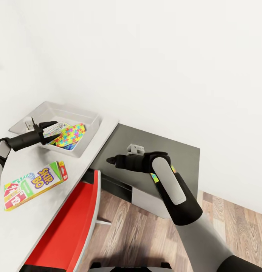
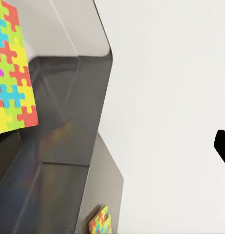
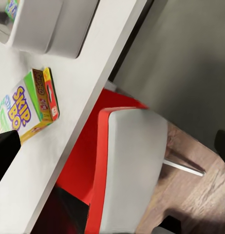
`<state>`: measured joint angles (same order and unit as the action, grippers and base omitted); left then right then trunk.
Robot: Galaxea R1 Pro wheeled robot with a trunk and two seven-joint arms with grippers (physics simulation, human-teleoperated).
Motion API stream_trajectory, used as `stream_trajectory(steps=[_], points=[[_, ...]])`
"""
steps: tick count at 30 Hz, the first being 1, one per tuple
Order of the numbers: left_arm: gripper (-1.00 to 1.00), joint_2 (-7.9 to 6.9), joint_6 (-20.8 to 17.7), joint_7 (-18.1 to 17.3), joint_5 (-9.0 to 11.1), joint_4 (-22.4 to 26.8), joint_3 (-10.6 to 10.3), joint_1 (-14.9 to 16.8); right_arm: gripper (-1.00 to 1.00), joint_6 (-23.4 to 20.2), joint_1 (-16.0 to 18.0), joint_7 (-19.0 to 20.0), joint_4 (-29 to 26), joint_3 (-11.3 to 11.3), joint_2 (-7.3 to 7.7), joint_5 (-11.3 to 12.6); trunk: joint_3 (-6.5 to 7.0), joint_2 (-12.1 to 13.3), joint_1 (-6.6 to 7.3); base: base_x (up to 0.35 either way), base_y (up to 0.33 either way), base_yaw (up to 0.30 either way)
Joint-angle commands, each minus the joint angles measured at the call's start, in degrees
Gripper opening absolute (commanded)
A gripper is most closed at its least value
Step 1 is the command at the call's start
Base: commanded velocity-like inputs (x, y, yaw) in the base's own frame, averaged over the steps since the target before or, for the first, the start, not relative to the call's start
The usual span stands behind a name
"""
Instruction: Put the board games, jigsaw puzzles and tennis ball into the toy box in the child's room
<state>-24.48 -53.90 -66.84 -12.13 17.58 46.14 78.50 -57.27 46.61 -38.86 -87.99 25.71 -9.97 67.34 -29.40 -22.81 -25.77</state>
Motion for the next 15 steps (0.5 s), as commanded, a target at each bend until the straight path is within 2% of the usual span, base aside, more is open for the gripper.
stream_trajectory(steps=[1, 7, 15], points=[[1.0, -0.02, -0.4, -0.4, -0.6, 0.0, 0.4, 0.1, 1.0, -0.1, 0.1, -0.6, 0.0, 0.0, -0.02, 0.5, -0.09, -0.1, -0.02, -0.125, 0.097, 0.0], [1.0, -0.1, -0.2, -0.4, -0.6, 0.0, 0.3, 0.1, 1.0, 0.0, 0.1, -0.6, 0.0, 0.0, -0.02, 0.5, 0.01, -0.1, -0.02, -0.055, 0.043, -0.047], [1.0, -0.12, -0.2, -0.4, -0.6, 0.1, 0.3, 0.1, 1.0, 0.0, 0.1, -0.6, 0.0, 0.0, -0.02, 0.5, 0.48, -0.1, -0.02, -0.009, 0.007, -0.175]])
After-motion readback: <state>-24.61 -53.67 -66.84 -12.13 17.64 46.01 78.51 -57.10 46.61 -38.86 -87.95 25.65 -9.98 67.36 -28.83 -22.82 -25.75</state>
